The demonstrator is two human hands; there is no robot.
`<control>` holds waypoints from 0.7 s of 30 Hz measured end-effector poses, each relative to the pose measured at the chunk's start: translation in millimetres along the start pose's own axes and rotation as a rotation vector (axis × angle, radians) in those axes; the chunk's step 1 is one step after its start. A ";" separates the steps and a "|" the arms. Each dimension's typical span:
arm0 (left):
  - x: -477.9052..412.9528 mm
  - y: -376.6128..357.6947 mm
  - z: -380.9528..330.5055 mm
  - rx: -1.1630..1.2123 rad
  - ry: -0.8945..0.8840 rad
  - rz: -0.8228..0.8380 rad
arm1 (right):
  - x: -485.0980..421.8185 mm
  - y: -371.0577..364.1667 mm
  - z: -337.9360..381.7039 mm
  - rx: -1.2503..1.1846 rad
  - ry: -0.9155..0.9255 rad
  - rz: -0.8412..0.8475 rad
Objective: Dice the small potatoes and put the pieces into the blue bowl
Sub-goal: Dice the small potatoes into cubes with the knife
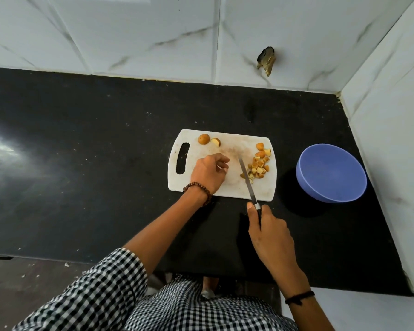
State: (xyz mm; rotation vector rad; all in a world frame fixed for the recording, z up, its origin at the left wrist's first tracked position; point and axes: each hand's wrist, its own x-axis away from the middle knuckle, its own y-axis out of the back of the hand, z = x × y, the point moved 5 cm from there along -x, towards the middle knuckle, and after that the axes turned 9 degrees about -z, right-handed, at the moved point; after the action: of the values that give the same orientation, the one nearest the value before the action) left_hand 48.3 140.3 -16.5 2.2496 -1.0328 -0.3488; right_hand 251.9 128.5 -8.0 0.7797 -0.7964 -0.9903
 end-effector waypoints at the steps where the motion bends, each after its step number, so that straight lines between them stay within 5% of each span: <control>1: -1.2 4.4 4.5 -0.020 -0.001 -0.008 | 0.3 -2.5 0.9 0.012 0.013 0.017; 7: -9.8 26.3 20.1 -0.129 -0.035 -0.086 | -3.1 -5.2 -4.5 0.058 0.015 0.023; 15: -45.6 20.5 -6.8 -0.662 -0.489 -0.083 | -18.1 1.8 -2.6 -0.007 0.011 0.009; 21: -69.8 16.9 -23.1 -0.793 -0.483 -0.033 | -23.2 -0.2 11.0 -0.060 0.022 0.005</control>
State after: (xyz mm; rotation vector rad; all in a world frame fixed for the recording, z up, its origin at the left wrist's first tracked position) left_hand 3.4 194.6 10.6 1.4857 -0.8647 -1.1347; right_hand 234.8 147.6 -7.8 0.7360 -0.7460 -0.9954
